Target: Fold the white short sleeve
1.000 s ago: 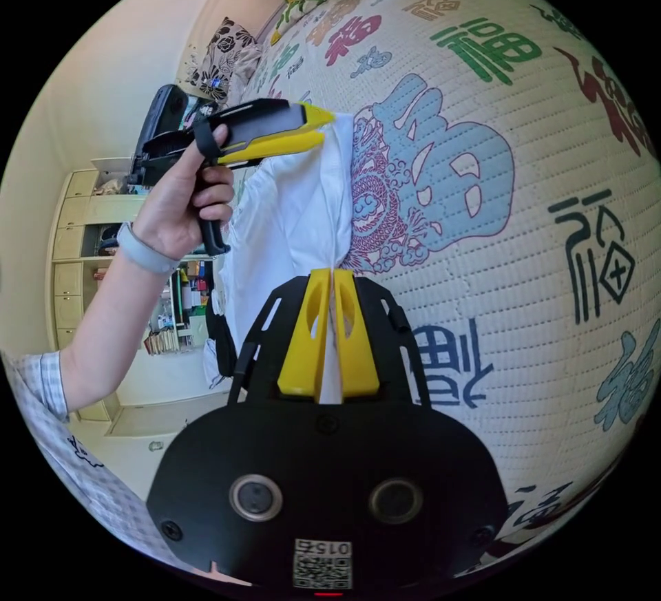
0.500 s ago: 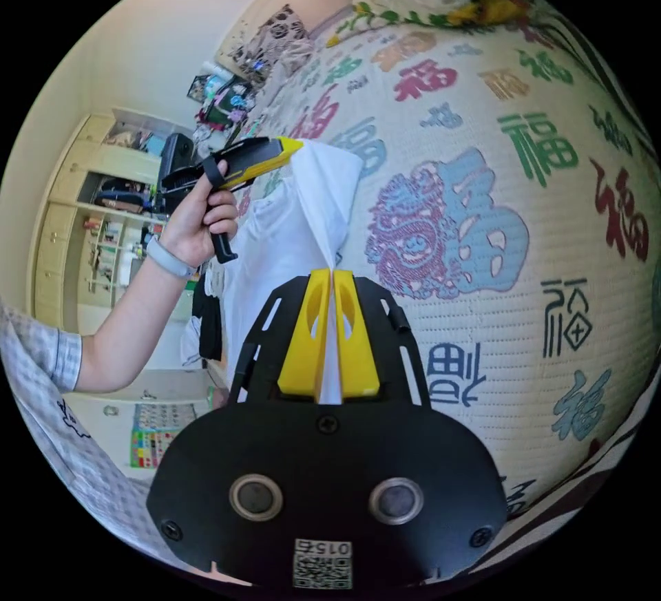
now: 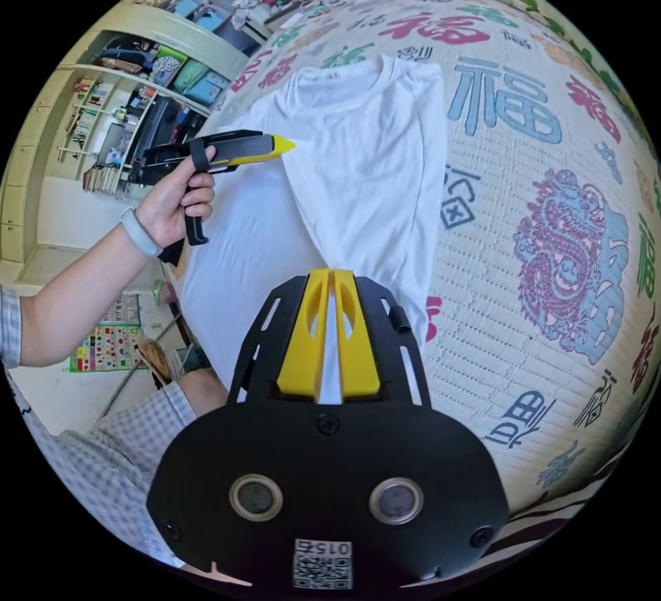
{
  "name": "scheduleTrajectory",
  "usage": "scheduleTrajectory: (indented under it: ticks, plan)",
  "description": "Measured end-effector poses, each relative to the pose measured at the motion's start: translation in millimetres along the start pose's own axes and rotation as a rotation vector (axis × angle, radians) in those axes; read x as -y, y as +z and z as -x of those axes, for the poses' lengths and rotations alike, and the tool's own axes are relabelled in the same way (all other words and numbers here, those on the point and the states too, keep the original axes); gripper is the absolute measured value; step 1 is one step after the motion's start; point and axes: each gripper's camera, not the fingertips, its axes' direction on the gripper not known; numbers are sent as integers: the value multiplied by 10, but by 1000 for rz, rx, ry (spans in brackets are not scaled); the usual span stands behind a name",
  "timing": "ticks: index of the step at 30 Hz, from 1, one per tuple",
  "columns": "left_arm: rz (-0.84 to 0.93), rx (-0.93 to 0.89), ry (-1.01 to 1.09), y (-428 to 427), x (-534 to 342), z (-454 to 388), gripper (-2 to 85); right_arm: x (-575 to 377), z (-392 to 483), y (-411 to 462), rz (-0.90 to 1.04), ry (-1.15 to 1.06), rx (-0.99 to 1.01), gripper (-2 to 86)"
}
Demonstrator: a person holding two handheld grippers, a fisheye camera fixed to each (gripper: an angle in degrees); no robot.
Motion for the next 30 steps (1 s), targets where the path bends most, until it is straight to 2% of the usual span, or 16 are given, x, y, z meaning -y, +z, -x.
scheduleTrajectory:
  ticks: [4,9,14,19,23,30]
  plan:
    - [67,17,5,-169,-67,76,49,30,55,-27,50,12,30,11]
    - [-52,59,146,-500,191,-208,77,123,-24,-431,-110,81,-25,37]
    - [19,24,279,-133,798,-555,87,485,-188,-340,-71,139,-59,65]
    - [132,31,295,251,1037,-656,52,619,-104,-216,-17,113,-32,41]
    - [122,4,262,224,1072,-605,5,631,-160,-274,-53,160,44,7]
    - [136,-72,210,132,1074,-465,3,523,-342,-288,-170,332,287,-2]
